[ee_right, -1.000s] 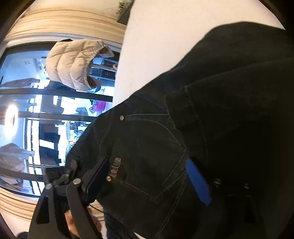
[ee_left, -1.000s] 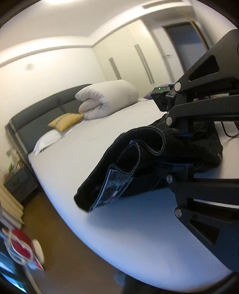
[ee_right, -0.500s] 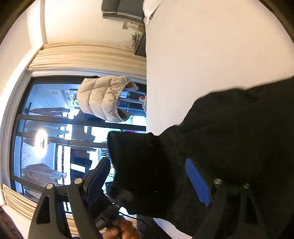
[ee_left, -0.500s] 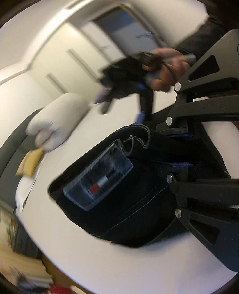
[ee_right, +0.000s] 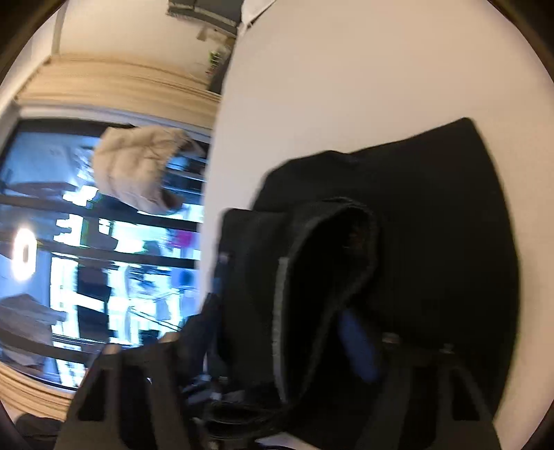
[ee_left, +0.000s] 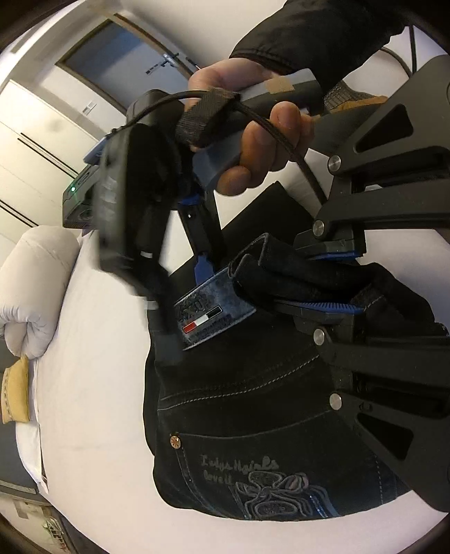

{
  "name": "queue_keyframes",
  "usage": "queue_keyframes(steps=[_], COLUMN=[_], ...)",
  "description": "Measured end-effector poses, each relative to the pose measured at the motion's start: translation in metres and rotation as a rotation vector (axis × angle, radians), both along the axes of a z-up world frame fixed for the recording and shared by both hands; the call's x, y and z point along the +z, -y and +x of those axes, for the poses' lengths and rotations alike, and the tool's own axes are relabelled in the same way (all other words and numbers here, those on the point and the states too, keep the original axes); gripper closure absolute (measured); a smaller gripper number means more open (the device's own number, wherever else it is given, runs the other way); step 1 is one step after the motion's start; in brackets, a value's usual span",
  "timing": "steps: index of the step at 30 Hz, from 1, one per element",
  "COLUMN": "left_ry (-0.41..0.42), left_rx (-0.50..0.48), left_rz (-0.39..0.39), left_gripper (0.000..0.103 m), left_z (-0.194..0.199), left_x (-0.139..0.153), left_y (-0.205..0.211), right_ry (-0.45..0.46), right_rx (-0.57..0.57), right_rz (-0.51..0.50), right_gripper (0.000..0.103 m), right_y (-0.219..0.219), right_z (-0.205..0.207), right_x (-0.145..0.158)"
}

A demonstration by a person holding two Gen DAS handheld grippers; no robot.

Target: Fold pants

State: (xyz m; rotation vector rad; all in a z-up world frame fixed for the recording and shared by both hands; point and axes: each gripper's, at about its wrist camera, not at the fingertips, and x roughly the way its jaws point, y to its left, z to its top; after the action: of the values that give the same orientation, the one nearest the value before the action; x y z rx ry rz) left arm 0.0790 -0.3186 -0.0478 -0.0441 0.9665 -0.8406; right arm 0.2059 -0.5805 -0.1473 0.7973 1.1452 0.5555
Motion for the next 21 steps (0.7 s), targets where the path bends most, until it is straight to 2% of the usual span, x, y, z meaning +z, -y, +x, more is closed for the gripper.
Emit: queue_keyframes(steps=[1,2,4,6,7,9,10,15,21], left_ry=[-0.004,0.000,0.004,0.000,-0.004,-0.010,-0.007,0.025,-0.002], left_rx=[0.001,-0.002,-0.012,-0.020,-0.021,-0.023,-0.025,-0.060,-0.094], left_rz=[-0.002,-0.001,0.004,0.005,0.000,-0.020,-0.026,-0.040,-0.020], left_gripper=[0.086,0.086,0.087,0.087,0.087,0.087,0.087,0.087,0.087], left_z=[0.002,0.002,0.000,0.002,-0.009,-0.003,0.001,0.010,0.020], left_x=[0.000,0.001,0.000,-0.001,-0.003,0.001,-0.001,0.014,0.003], left_y=[0.004,0.007,0.011,0.023,0.013,0.017,0.000,0.032,0.067], right_ry=[-0.008,-0.015,-0.016,0.005,0.022,0.041,0.053,0.068,0.043], right_rx=[-0.010,-0.018,-0.025,-0.016,-0.015,-0.024,-0.031,-0.068,-0.103], right_rz=[-0.019,-0.029,-0.025,-0.065,-0.092,-0.110,-0.111,-0.126,-0.143], right_gripper=[0.068,0.075,0.083,0.087,0.088,0.088,0.088,0.089,0.089], right_y=[0.010,0.013,0.020,0.017,0.016,0.020,0.022,0.041,0.062], right_z=[-0.002,-0.001,-0.005,-0.006,-0.007,-0.009,-0.008,-0.005,-0.006], right_x=[-0.006,-0.008,-0.009,-0.005,0.000,0.008,0.012,0.023,0.010])
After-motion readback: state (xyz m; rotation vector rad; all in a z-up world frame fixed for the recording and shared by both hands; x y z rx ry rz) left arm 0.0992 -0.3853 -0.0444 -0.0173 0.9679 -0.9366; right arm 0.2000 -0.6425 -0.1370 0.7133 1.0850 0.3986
